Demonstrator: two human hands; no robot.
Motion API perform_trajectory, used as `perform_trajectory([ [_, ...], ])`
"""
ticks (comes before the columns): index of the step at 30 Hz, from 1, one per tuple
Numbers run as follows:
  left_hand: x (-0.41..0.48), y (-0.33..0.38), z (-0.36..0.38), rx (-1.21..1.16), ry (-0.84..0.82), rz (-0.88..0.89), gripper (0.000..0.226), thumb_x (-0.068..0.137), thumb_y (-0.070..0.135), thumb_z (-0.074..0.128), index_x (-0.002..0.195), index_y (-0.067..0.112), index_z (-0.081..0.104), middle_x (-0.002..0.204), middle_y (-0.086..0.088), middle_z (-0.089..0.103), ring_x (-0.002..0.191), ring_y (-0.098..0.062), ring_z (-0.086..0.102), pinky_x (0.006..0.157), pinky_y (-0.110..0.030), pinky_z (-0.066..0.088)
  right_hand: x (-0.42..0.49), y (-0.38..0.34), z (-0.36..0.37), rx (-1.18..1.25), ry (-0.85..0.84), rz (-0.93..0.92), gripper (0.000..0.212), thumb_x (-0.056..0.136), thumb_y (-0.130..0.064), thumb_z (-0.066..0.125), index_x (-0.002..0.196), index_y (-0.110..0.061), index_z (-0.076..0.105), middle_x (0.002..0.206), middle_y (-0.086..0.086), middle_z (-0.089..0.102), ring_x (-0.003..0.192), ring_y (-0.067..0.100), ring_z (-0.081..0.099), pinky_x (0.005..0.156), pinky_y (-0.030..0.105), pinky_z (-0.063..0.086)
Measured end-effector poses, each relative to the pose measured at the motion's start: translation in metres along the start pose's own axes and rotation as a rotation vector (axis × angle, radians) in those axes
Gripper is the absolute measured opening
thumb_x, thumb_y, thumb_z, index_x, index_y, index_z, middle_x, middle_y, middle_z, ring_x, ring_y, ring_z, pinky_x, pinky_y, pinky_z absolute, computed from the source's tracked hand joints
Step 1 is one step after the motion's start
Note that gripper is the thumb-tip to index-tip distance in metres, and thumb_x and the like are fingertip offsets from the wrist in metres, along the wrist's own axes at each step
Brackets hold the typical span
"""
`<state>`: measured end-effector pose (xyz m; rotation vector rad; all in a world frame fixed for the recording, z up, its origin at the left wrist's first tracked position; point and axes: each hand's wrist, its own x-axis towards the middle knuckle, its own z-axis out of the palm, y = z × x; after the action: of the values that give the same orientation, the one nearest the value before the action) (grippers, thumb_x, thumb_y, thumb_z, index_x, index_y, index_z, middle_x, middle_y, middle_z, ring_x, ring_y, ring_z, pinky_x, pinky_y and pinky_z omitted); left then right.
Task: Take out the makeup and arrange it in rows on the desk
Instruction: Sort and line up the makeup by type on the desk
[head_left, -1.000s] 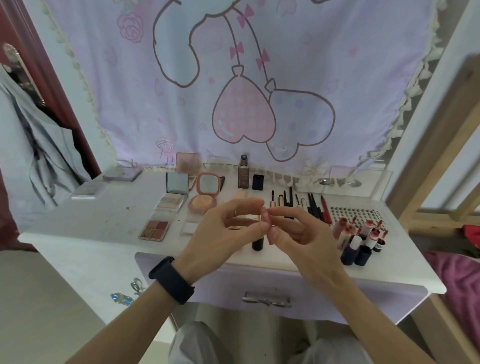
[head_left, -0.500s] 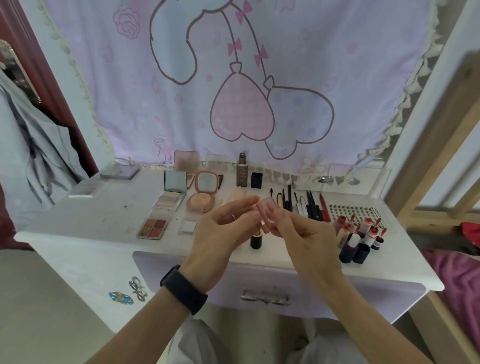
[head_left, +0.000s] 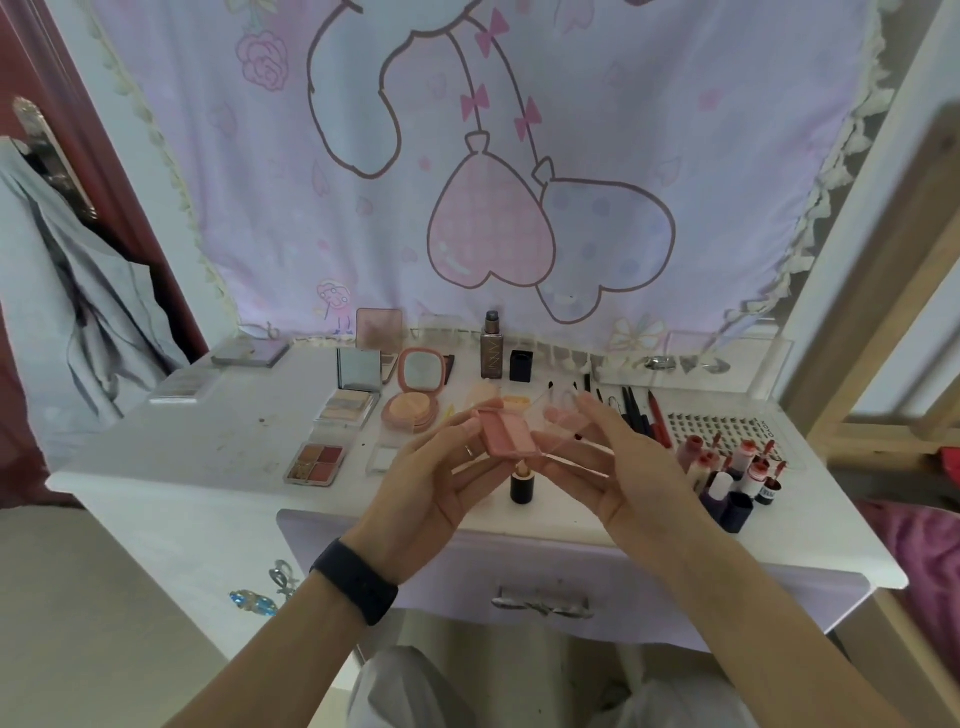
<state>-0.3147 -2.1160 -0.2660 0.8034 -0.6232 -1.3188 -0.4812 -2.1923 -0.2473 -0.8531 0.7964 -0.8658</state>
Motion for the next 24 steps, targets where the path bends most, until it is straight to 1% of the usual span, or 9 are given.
perform_trajectory([
  [4, 0.002, 0.008, -0.010, 0.036, 0.012, -0.034, 0.038, 0.093, 0.009, 0.051, 0.130, 0.008, 0.061, 0.125, -0.018, 0.067, 0.115, -0.033, 0.066, 0.095, -0.036, 0.056, 0.002, 0.002, 0.002, 0.066, -0.003, 0.059, 0.028, 0.095, -0.026, 0.065, 0.111, -0.003, 0.070, 0.103, 0.013, 0.077, 0.096, 0.031, 0.074, 0.079, 0.036, 0.063],
  [7, 0.003, 0.022, -0.011, 0.283, 0.033, -0.008, 0.035, 0.095, 0.003, 0.053, 0.129, 0.009, 0.062, 0.123, -0.012, 0.069, 0.111, -0.027, 0.068, 0.091, -0.033, 0.058, 0.005, 0.003, 0.003, 0.010, -0.001, 0.026, 0.029, 0.095, -0.028, 0.066, 0.110, -0.004, 0.071, 0.104, 0.012, 0.077, 0.098, 0.029, 0.074, 0.087, 0.037, 0.061],
  [8, 0.004, 0.028, -0.008, 0.442, 0.021, 0.013, 0.035, 0.095, 0.006, 0.058, 0.129, 0.010, 0.063, 0.123, -0.008, 0.070, 0.108, -0.020, 0.069, 0.088, -0.029, 0.058, 0.006, 0.004, 0.004, -0.010, -0.002, 0.005, 0.029, 0.094, -0.028, 0.066, 0.110, -0.004, 0.072, 0.103, 0.012, 0.077, 0.097, 0.027, 0.074, 0.090, 0.038, 0.060],
  [10, 0.006, 0.040, -0.002, 0.929, 0.010, 0.072, 0.042, 0.089, 0.021, 0.071, 0.130, 0.020, 0.063, 0.115, 0.007, 0.070, 0.098, -0.005, 0.070, 0.078, -0.016, 0.056, 0.006, 0.004, 0.008, -0.051, -0.009, -0.035, 0.030, 0.094, -0.028, 0.067, 0.109, -0.003, 0.072, 0.100, 0.011, 0.077, 0.095, 0.024, 0.075, 0.092, 0.037, 0.057],
  [12, 0.011, 0.047, 0.002, 1.388, 0.009, 0.143, 0.053, 0.080, 0.039, 0.078, 0.131, 0.031, 0.062, 0.103, 0.017, 0.069, 0.089, -0.004, 0.068, 0.073, -0.017, 0.056, 0.005, 0.004, 0.012, -0.108, -0.020, -0.069, 0.030, 0.093, -0.030, 0.067, 0.108, -0.004, 0.073, 0.098, 0.010, 0.078, 0.093, 0.023, 0.075, 0.091, 0.035, 0.057],
  [15, 0.018, 0.047, 0.005, 1.751, 0.013, 0.245, 0.061, 0.080, 0.050, 0.074, 0.136, 0.033, 0.057, 0.109, 0.012, 0.058, 0.095, -0.007, 0.056, 0.086, -0.025, 0.051, 0.004, 0.003, 0.015, -0.181, -0.036, -0.109, 0.031, 0.093, -0.033, 0.066, 0.109, -0.007, 0.074, 0.097, 0.007, 0.078, 0.093, 0.021, 0.075, 0.090, 0.031, 0.059],
  [17, 0.021, 0.043, 0.004, 1.833, 0.029, 0.316, 0.063, 0.083, 0.052, 0.070, 0.140, 0.033, 0.053, 0.114, 0.010, 0.050, 0.099, -0.008, 0.050, 0.090, -0.025, 0.047, 0.003, 0.003, 0.017, -0.217, -0.035, -0.144, 0.030, 0.094, -0.034, 0.065, 0.107, -0.010, 0.075, 0.097, 0.005, 0.078, 0.092, 0.018, 0.075, 0.088, 0.028, 0.059],
  [21, 0.019, 0.035, 0.004, 1.856, 0.096, 0.443, 0.064, 0.082, 0.053, 0.065, 0.141, 0.034, 0.051, 0.115, 0.009, 0.050, 0.108, -0.010, 0.047, 0.096, -0.034, 0.047, 0.001, 0.004, 0.021, -0.267, -0.039, -0.188, 0.030, 0.094, -0.038, 0.063, 0.104, -0.013, 0.077, 0.095, 0.003, 0.079, 0.091, 0.017, 0.075, 0.085, 0.027, 0.058],
  [24, 0.017, 0.033, 0.001, 1.808, 0.145, 0.483, 0.063, 0.079, 0.054, 0.068, 0.138, 0.035, 0.055, 0.109, 0.012, 0.049, 0.106, -0.008, 0.046, 0.094, -0.030, 0.046, 0.001, 0.003, 0.023, -0.284, -0.049, -0.192, 0.029, 0.094, -0.038, 0.063, 0.103, -0.014, 0.078, 0.096, 0.002, 0.079, 0.091, 0.017, 0.075, 0.086, 0.030, 0.058],
])
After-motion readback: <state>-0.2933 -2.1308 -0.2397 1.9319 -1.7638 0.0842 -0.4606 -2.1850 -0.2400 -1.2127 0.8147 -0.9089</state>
